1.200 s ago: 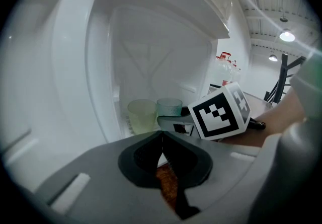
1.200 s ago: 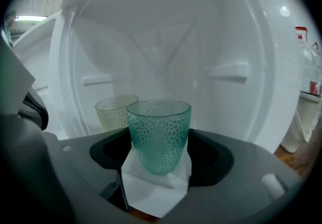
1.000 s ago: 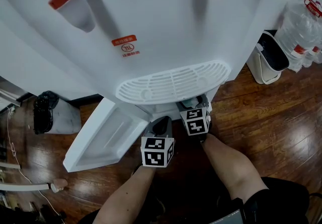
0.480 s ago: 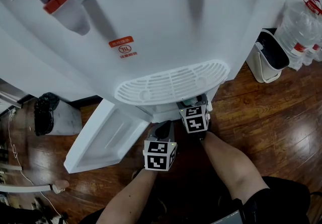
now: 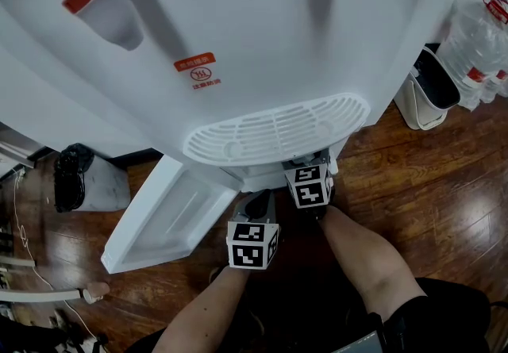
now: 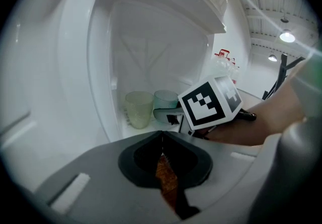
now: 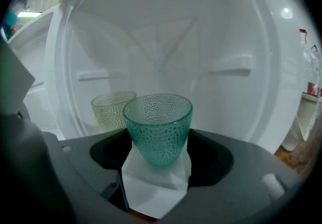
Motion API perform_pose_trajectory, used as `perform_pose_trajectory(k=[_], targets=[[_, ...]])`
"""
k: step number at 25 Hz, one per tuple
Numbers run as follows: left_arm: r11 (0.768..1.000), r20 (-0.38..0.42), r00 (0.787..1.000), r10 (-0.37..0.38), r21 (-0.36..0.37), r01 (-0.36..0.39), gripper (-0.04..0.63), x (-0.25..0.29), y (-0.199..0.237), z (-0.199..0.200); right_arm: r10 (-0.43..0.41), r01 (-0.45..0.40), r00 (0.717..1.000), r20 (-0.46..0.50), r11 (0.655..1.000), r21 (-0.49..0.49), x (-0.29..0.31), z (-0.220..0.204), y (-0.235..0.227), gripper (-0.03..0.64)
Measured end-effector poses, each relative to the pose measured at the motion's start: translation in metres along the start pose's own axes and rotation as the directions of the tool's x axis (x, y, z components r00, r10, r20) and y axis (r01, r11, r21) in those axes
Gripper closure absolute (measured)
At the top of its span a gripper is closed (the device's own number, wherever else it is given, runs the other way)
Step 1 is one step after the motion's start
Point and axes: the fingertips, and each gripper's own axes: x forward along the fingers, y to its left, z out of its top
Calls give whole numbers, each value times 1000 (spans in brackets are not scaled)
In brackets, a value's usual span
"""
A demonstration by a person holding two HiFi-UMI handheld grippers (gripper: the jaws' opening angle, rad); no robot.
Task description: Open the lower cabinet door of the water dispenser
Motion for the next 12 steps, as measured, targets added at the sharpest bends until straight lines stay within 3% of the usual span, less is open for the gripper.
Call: perform_pose_trajectory(k=[12], targets=[[1000,11,1000,-13,0,13,595,-10,-7,2,24,-23,998,-50,1000,14,-15,-12,2,229]])
